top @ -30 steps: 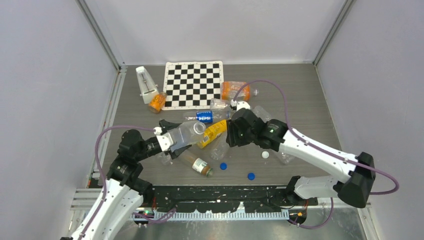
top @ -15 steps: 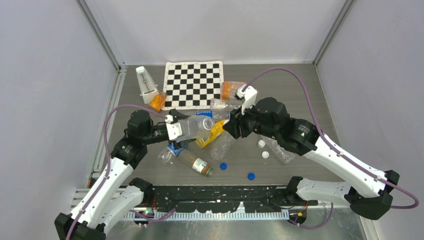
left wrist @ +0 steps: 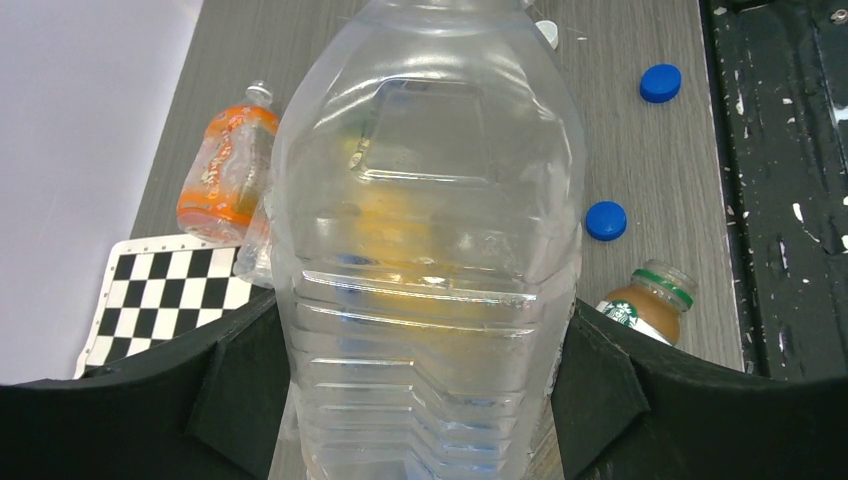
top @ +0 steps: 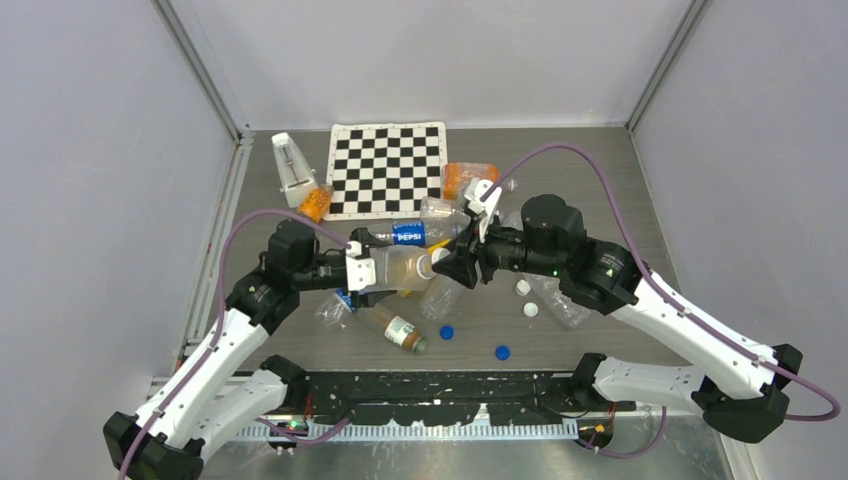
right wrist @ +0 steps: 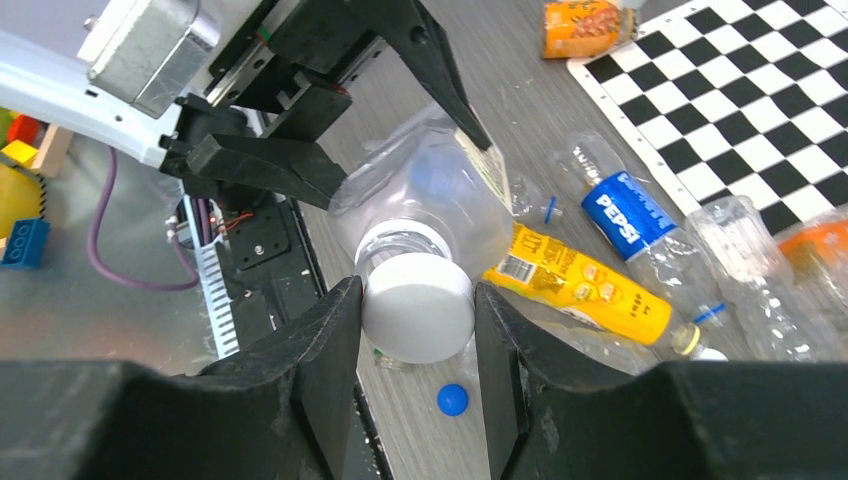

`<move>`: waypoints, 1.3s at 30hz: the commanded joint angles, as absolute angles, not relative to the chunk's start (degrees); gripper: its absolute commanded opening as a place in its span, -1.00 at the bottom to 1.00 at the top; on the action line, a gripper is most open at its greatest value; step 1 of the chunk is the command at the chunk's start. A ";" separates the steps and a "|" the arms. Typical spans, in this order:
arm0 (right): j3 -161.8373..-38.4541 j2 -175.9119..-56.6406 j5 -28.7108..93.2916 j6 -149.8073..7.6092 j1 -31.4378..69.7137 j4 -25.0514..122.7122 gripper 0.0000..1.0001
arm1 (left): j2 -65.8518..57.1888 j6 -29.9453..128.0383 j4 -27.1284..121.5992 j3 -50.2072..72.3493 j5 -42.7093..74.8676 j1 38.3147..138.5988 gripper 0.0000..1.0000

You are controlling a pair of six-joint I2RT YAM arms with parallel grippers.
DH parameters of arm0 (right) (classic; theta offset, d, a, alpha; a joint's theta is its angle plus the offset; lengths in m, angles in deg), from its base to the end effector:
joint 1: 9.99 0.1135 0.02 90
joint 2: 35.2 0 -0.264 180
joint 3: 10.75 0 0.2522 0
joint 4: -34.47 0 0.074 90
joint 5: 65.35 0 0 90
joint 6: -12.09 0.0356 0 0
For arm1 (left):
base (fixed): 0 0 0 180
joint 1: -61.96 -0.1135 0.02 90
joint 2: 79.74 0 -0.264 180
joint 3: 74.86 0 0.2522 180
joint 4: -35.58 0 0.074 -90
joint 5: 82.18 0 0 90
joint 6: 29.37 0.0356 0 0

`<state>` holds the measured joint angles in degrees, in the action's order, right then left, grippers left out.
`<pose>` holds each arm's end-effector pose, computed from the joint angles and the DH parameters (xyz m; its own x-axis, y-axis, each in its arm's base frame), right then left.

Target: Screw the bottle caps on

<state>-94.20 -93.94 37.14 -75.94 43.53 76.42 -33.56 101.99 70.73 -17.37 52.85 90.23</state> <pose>0.1222 0.1782 0.4124 -0.2073 -0.2239 -0.9523 -0.9012 0.4223 0.0969 0.1424 -0.1052 0.3134 0.3306 0.3525 -0.8755 0.9142 0.1106 0.3898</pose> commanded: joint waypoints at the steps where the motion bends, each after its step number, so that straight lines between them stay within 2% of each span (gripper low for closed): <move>1: -92.51 -93.15 42.65 -77.45 43.72 71.16 -0.95 | -33.65 101.74 69.99 -14.63 53.73 90.87 -1.00; 19: -91.31 -95.72 45.32 -80.27 43.69 70.05 -0.96 | -32.35 97.72 70.34 -12.66 54.92 92.09 -1.00; 32: -95.03 -99.34 51.75 -86.26 43.48 78.28 -0.98 | -29.80 102.46 84.94 -5.48 56.60 92.81 -1.00; 39: -95.32 -99.76 56.43 -86.92 42.12 78.11 -0.99 | -29.93 97.46 77.89 -7.37 60.99 92.81 -1.00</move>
